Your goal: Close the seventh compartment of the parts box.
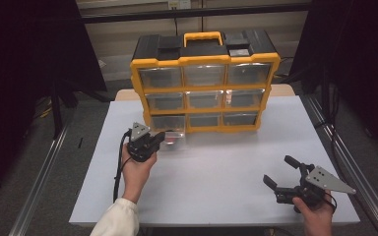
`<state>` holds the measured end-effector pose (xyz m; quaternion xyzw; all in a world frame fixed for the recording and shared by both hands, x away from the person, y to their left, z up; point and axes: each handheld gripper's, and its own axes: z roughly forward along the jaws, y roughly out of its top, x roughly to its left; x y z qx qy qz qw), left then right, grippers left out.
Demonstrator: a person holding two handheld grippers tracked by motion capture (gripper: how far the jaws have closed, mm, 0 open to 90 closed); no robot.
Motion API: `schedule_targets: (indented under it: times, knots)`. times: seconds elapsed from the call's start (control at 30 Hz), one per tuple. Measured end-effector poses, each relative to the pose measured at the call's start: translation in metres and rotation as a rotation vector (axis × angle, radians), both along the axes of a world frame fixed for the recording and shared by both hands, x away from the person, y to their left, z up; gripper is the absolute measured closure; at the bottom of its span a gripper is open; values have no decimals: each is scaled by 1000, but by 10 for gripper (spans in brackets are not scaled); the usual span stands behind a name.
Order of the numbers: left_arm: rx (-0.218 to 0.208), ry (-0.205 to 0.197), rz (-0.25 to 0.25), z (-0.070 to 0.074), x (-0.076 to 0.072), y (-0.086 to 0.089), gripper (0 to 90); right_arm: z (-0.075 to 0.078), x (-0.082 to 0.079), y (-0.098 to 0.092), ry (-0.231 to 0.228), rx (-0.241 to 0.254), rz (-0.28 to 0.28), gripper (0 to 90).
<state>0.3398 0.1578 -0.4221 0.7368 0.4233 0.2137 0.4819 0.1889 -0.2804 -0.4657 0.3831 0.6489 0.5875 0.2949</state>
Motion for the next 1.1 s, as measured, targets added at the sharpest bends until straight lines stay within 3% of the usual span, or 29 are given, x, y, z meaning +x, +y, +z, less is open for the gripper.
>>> schedule_targets:
  times: [0.27,0.8,0.9,1.1]
  knots:
    - [-20,-4,3,-1,1,-1,900,0,0,0,1,1,-4,13]
    - [-22,-12,16,-2,4,-2,900,0,0,0,-1,4,1,13]
    - [-6,-11,20,-1,5,-1,900,0,0,0,-1,2,0,13]
    - [-28,-9,16,-2,7,-1,900,0,0,0,-2,4,2,13]
